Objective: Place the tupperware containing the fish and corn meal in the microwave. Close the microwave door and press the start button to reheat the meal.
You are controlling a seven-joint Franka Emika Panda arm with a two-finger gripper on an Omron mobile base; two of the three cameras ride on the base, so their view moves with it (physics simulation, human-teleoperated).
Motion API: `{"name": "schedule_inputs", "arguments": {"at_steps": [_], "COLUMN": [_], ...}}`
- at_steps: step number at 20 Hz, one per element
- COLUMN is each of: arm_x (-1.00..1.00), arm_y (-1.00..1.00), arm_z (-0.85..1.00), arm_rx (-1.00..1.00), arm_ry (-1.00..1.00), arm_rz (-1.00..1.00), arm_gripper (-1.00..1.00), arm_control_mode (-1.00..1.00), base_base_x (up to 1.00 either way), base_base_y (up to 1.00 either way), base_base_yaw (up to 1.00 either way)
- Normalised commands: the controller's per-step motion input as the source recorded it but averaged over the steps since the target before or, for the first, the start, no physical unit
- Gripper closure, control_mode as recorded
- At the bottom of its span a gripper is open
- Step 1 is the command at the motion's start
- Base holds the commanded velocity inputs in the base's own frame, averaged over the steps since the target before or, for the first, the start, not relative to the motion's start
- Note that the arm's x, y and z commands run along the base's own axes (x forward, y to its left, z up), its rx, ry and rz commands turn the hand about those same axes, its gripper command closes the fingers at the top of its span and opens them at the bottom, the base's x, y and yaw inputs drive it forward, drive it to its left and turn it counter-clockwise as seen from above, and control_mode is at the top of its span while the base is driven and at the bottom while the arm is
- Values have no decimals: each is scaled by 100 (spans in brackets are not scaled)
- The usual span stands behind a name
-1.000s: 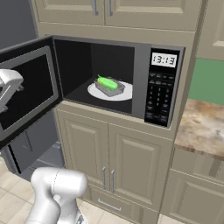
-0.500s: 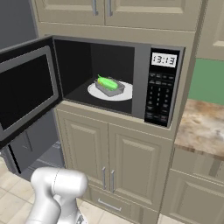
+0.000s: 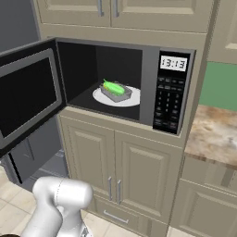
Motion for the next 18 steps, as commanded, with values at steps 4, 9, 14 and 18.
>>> {"name": "schedule_inputs", "arguments": {"at_steps": [4,9,14,18], "arm_x": [5,36,59,67], "arm_y": [92,59,27,23], "arm_z": [-10,-11,-21,-26], "arm_rx": [-27,-15,-9,-11], "arm_ry": [1,7,8,6], "arm_rz": [0,-5,-9,-12], "arm_gripper": [-100,-100,-100,-100], "arm_control_mode": [-100,-100,-100,-100], "base_base_x": [0,0,0,0], "base_base_y": [0,0,0,0], "base_base_yaw": [0,0,0,0]}}
